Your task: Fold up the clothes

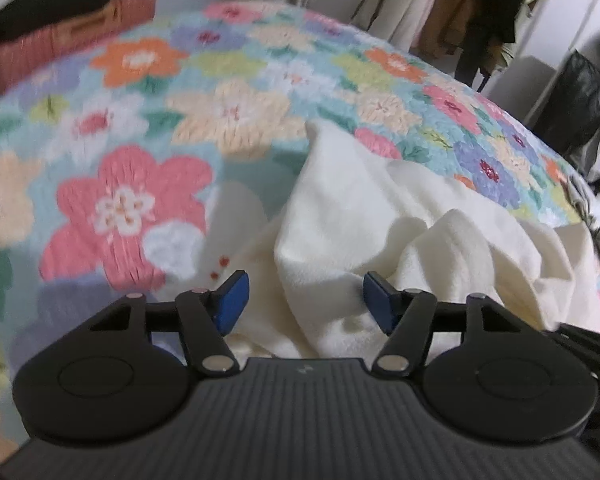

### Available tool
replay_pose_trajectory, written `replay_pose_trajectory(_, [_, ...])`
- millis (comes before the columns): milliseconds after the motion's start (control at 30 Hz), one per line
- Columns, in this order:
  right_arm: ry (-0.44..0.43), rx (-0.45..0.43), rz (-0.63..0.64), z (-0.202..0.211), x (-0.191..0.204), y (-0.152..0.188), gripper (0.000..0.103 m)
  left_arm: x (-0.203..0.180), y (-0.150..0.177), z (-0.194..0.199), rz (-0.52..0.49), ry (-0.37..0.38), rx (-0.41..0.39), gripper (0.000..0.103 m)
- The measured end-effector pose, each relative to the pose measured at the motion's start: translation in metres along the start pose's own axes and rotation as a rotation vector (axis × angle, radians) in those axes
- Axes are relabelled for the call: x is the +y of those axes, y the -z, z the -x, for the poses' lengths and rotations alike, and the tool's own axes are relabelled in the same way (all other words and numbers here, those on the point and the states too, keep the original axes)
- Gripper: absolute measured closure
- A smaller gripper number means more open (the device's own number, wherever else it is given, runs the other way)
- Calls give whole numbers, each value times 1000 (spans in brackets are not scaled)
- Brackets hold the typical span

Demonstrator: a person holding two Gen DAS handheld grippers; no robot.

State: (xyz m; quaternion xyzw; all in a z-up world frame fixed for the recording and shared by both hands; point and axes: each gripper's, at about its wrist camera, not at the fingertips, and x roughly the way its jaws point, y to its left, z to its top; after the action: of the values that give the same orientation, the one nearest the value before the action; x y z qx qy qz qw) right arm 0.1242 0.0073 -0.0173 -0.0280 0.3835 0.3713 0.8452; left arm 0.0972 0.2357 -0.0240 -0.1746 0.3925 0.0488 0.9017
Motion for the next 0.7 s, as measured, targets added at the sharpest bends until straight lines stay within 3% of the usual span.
replay_pose_trajectory(33, [5,5,27,-7,3,-1,45,1,-1,1,5,7,-9,40])
replay_pose_trajectory(67, [25,5,87,-13,10,-2,76,5,-2,3,21,19,-19,40])
replay_pose_trajectory(100, [44,6,146,-18,16,-3,85,9,-4,5,37,31,-30,40])
replay_pose_trajectory(167, [25,-65,180,-7,25,-5,85,15,-6,12,56,50,-62,40])
replay_pose_trajectory(267, [-29,-202,183,21,37,-7,85,17,-8,34,28,61,-177,39])
replay_pose_trajectory(367, [-75,-282,153,47,49,1,85,22,-14,48,66,142,-234,37])
replay_pose_trajectory(500, [-156,-227,64,50,49,17,84,29,-15,36,99,203,-160,35])
replay_pose_trajectory(633, [-245,-159,-65,42,40,27,72,35,-14,19,130,194,-69,35])
replay_pose_trajectory(700, [-334,-114,-138,38,32,31,69,41,-12,15,160,214,-45,35])
